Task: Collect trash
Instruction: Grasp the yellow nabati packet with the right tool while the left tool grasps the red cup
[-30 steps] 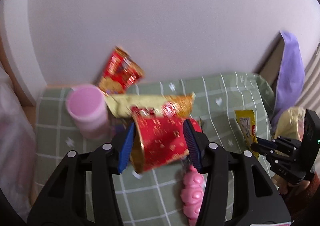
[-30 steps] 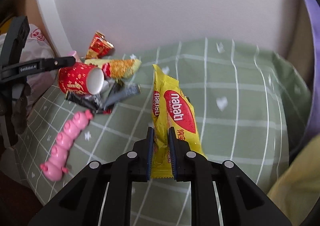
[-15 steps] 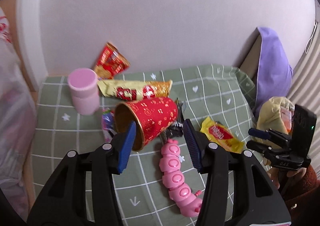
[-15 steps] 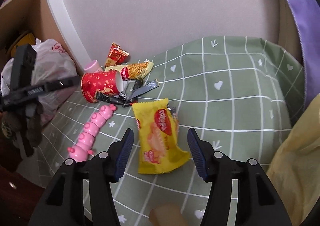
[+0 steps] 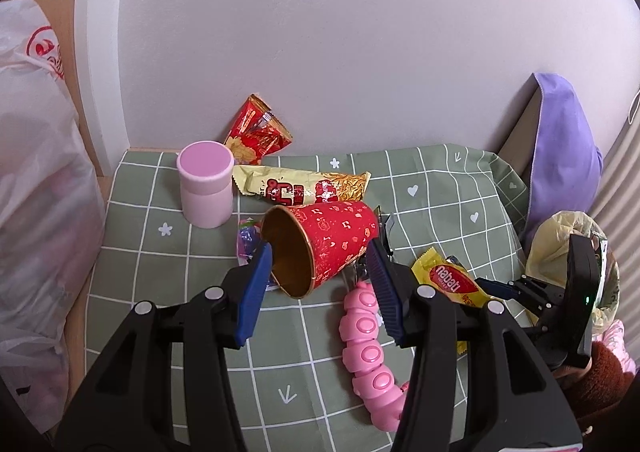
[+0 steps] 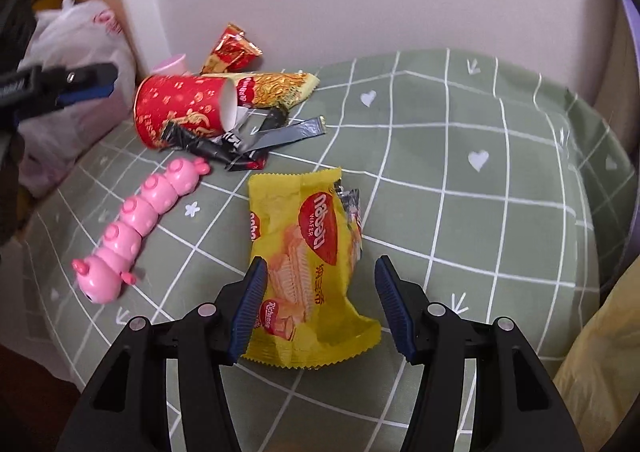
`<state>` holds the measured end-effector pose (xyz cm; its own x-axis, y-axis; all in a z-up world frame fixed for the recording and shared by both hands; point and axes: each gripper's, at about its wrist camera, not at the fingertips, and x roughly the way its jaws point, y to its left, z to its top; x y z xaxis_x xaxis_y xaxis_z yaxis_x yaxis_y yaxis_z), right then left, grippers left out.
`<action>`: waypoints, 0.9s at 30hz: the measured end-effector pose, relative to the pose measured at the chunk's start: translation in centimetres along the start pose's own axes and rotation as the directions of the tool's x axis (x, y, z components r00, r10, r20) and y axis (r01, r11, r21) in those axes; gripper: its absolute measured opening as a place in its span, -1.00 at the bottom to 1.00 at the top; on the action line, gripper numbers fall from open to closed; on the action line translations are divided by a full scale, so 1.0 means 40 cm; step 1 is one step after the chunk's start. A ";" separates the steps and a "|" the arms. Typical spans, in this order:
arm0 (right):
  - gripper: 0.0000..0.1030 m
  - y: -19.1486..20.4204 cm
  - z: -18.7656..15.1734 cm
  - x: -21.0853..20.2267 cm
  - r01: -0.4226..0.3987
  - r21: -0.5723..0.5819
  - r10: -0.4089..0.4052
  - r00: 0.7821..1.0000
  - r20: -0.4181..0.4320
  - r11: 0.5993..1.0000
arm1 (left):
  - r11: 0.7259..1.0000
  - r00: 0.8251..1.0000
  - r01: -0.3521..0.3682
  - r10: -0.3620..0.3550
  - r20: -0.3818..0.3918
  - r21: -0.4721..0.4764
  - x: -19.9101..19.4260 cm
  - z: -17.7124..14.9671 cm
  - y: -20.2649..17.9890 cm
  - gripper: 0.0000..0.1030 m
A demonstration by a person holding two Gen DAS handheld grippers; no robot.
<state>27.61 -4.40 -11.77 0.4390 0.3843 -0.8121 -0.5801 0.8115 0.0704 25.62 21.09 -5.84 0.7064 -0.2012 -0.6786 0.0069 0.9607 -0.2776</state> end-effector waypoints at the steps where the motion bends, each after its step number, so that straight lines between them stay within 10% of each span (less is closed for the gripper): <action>1: 0.03 0.006 -0.003 -0.004 0.010 -0.012 -0.010 1.000 0.006 1.000 | 1.000 1.000 0.002 -0.002 0.001 -0.003 0.000 0.000 0.001 -0.09; 11: 0.03 0.030 -0.014 -0.027 -0.145 0.043 0.145 0.989 0.007 0.988 | 1.000 1.000 0.001 -0.001 0.009 0.001 -0.002 0.008 -0.002 -0.09; 22: 0.12 0.065 -0.030 0.012 -0.112 0.068 0.114 0.993 -0.016 0.991 | 0.998 1.000 -0.006 0.006 0.002 -0.066 0.000 -0.020 0.038 -0.09; 27: -0.78 0.077 -0.030 -0.013 -0.089 0.058 0.088 0.996 0.006 0.994 | 0.997 1.000 -0.002 0.003 0.008 -0.080 -0.011 -0.027 0.046 -0.09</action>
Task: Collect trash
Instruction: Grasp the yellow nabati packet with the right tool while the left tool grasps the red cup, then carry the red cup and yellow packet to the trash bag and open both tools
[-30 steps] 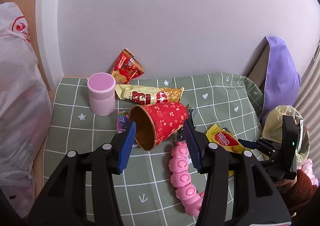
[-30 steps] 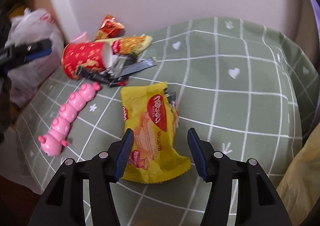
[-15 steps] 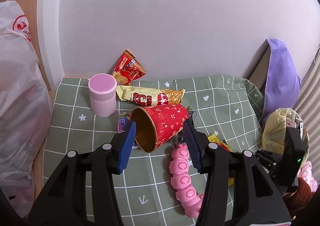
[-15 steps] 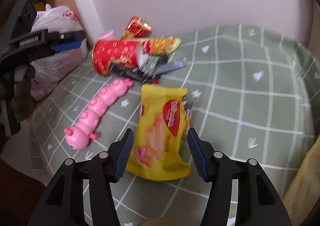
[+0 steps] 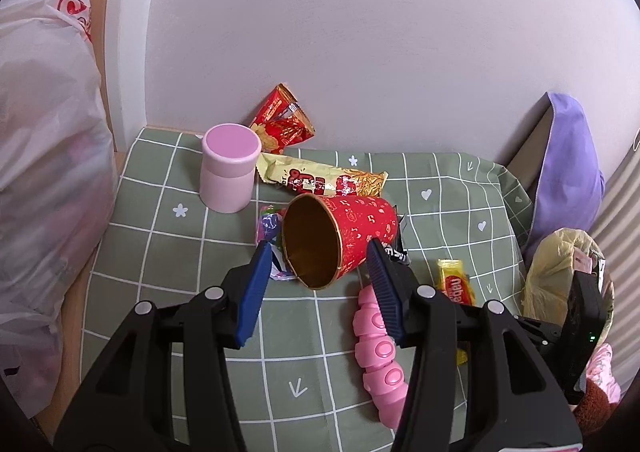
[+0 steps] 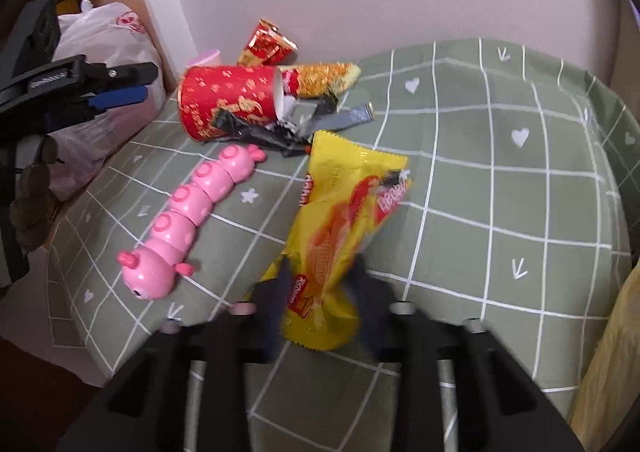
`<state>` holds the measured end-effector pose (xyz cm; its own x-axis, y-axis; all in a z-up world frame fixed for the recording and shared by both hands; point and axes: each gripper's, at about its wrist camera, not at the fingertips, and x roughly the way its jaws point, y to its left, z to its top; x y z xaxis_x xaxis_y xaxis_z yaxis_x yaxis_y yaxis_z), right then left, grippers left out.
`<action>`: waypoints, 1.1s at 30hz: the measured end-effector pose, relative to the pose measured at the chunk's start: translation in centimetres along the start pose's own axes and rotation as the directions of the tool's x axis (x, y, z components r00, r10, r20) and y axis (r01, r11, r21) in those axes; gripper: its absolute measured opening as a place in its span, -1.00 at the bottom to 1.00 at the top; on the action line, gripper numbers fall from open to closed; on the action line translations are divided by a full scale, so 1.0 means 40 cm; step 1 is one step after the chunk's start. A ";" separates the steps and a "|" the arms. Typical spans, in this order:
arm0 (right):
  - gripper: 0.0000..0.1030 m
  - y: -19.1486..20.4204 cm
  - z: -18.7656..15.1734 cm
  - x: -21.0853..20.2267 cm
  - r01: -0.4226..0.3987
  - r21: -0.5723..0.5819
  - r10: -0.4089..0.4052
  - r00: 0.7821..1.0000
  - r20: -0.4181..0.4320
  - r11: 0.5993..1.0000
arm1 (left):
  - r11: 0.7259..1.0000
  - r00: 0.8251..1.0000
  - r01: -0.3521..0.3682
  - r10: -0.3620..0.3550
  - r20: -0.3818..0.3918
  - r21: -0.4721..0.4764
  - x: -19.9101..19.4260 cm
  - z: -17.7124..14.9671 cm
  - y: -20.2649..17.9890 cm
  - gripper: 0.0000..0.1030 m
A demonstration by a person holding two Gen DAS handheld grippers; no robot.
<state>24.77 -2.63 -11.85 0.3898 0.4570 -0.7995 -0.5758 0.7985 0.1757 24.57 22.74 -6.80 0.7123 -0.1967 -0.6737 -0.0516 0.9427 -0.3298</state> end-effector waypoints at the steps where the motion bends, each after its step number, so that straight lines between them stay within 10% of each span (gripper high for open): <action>1: -0.82 0.000 0.002 -0.011 -0.001 0.000 0.001 1.000 0.006 1.000 | 1.000 1.000 0.003 -0.003 0.003 0.000 -0.002 0.001 0.000 -0.09; 15: -0.84 -0.091 -0.016 -0.170 0.072 0.122 -0.084 0.991 0.100 0.990 | 0.993 0.995 0.081 -0.086 -0.050 -0.084 0.077 0.028 -0.021 -0.03; 19: -0.84 -0.100 -0.040 -0.199 0.091 0.125 -0.105 0.989 0.103 0.988 | 0.978 0.978 0.093 -0.125 -0.168 -0.187 0.153 0.034 -0.007 -0.54; 24: -0.84 -0.110 -0.064 -0.236 0.115 0.132 -0.130 0.985 0.116 0.985 | 0.978 0.979 0.146 -0.164 -0.120 -0.147 0.124 0.055 -0.059 -0.95; 33: -0.84 -0.141 -0.086 -0.333 0.164 0.143 -0.189 0.964 0.186 0.976 | 0.988 0.988 0.155 -0.154 -0.013 0.010 0.015 0.096 -0.215 -0.95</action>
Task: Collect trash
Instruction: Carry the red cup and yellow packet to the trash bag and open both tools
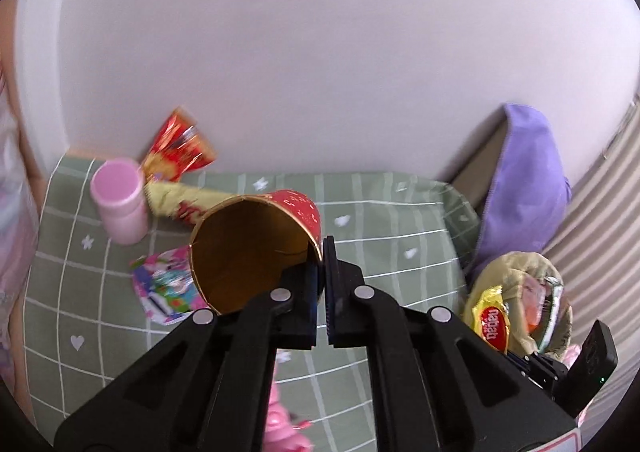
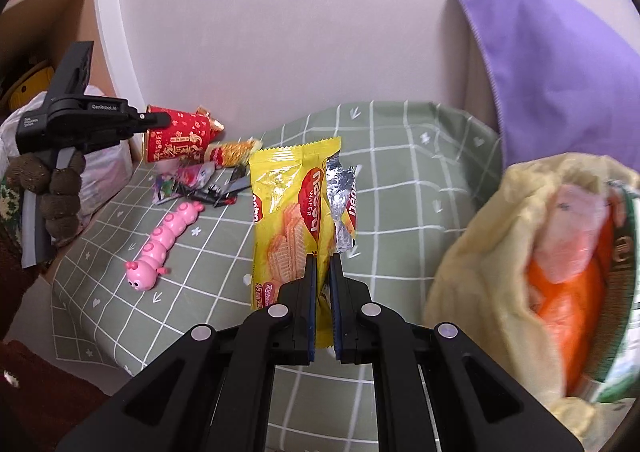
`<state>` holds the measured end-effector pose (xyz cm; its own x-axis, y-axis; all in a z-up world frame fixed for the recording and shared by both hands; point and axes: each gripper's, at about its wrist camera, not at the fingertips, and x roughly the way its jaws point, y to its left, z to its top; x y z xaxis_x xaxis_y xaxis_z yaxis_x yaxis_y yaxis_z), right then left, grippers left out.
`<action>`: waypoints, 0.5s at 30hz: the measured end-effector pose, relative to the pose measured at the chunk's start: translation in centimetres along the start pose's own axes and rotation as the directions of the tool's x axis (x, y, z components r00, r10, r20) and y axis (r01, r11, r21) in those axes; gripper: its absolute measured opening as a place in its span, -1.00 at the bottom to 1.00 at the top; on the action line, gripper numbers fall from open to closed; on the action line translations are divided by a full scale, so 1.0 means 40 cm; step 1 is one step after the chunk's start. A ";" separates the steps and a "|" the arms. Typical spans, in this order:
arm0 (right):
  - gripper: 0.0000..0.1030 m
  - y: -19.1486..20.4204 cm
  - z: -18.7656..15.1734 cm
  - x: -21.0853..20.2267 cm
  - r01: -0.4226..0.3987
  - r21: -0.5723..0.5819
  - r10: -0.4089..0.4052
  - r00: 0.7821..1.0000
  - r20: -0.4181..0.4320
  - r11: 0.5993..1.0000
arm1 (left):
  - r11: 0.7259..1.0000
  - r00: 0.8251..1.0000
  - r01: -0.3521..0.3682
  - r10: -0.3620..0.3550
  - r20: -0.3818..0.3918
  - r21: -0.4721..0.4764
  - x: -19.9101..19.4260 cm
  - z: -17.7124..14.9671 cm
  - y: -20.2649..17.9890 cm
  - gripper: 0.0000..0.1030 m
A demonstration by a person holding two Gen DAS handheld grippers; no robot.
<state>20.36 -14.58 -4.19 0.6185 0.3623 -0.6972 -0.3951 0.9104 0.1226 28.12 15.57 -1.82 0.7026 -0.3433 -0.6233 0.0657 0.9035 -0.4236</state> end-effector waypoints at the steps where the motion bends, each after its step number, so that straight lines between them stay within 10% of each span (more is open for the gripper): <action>1: -0.84 -0.005 0.004 -0.014 0.013 -0.004 -0.013 1.000 0.013 1.000 | 1.000 1.000 0.010 -0.010 0.005 0.018 -0.004 0.005 -0.020 -0.95; 7: -0.84 -0.041 0.038 -0.131 0.129 -0.021 -0.125 0.984 0.123 0.991 | 0.974 0.984 0.176 -0.180 0.016 0.143 -0.026 0.041 -0.210 -0.95; 15: -0.84 -0.159 0.084 -0.323 0.320 0.072 -0.328 0.916 0.232 0.945 | 0.849 0.913 0.402 -0.401 -0.078 0.343 -0.024 0.046 -0.496 -0.95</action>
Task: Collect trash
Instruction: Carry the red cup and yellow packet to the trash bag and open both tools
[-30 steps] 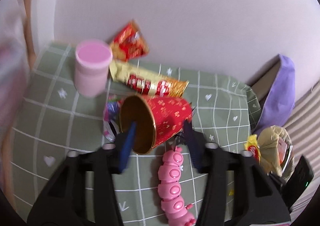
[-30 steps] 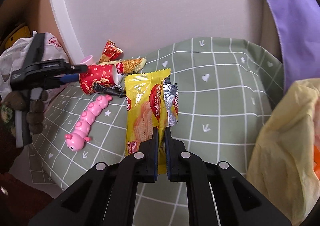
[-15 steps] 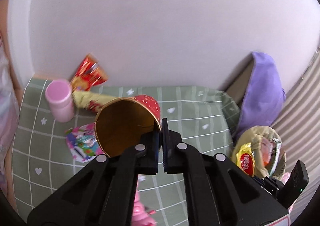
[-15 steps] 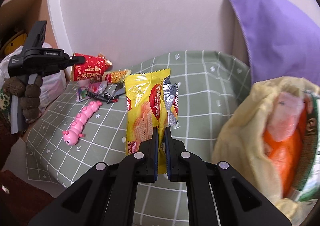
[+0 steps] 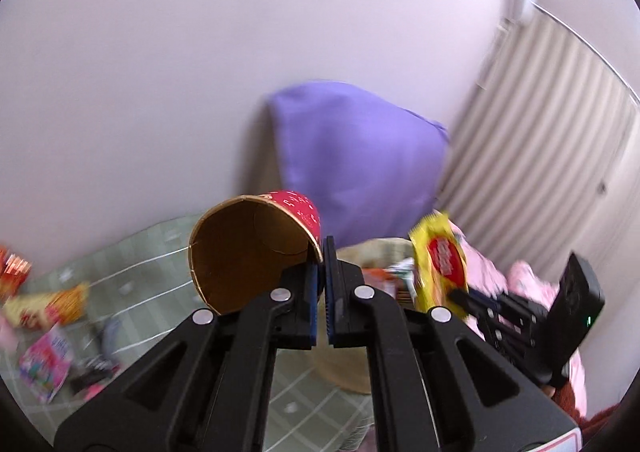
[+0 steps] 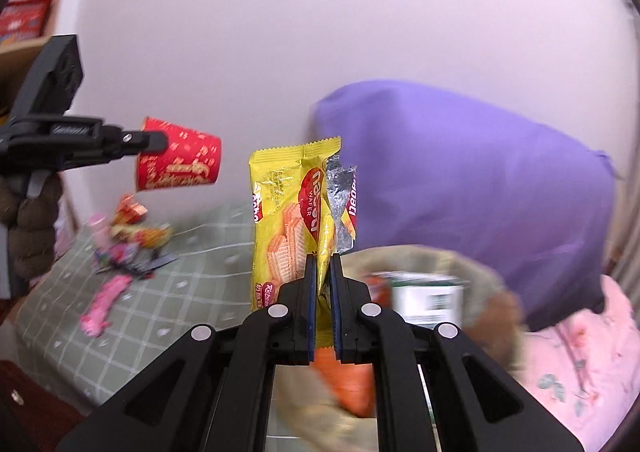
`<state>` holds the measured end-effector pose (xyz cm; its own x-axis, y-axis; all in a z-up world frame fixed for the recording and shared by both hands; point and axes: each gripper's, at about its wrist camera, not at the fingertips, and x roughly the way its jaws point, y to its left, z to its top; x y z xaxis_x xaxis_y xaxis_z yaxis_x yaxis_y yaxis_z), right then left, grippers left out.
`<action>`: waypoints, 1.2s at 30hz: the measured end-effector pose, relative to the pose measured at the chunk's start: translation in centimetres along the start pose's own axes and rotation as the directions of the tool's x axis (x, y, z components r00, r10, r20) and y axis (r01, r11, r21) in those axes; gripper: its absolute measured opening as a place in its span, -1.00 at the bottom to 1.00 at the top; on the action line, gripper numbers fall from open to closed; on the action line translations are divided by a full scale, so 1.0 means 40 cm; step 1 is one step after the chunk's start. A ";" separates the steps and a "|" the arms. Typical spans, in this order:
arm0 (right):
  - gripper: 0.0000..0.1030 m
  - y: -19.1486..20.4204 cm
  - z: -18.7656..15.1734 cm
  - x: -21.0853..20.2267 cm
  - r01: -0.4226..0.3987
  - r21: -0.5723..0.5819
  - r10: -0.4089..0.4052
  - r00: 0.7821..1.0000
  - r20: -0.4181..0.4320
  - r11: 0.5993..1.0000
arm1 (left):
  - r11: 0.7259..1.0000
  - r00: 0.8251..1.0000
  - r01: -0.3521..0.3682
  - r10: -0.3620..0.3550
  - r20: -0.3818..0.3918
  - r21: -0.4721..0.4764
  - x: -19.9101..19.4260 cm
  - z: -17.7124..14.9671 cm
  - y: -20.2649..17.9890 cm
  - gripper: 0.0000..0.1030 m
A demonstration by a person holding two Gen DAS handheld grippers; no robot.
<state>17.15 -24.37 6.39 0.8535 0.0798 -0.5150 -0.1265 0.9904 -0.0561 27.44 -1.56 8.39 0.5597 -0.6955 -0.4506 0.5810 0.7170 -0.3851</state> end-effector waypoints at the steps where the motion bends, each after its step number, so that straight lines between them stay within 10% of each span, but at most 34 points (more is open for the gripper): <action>1: -0.84 -0.027 0.004 -0.016 0.039 0.013 -0.039 0.999 0.007 0.999 | 0.999 1.000 0.017 -0.017 -0.007 0.028 0.013 0.005 -0.028 -0.95; 14: -0.84 -0.187 -0.037 -0.116 0.226 0.112 -0.229 0.973 0.015 0.968 | 0.965 0.976 0.187 -0.161 -0.148 0.185 0.150 -0.024 -0.247 -0.95; 22: -0.84 -0.250 -0.063 -0.136 0.283 0.150 -0.282 0.959 -0.031 0.947 | 0.932 0.879 0.348 -0.287 -0.381 0.103 0.335 -0.098 -0.275 -0.95; 25: -0.84 -0.253 -0.079 -0.117 0.279 0.143 -0.272 0.960 -0.068 0.950 | 0.936 0.864 0.328 -0.243 -0.442 0.126 0.431 -0.125 -0.304 -0.94; 30: -0.84 -0.259 -0.105 -0.038 0.243 0.137 -0.224 0.965 -0.140 0.960 | 0.950 0.887 0.185 -0.051 -0.460 0.252 0.554 -0.151 -0.310 -0.94; 36: -0.84 -0.224 -0.126 0.059 0.215 0.053 -0.198 0.955 -0.219 0.975 | 0.958 0.869 0.177 -0.044 -0.493 0.227 0.555 -0.182 -0.263 -0.94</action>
<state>17.74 -33.64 1.38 0.7294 -0.1450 -0.6685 0.0867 0.9890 -0.1200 29.43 -24.20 -3.43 0.1699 -0.6131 -0.7715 0.7897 0.5531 -0.2656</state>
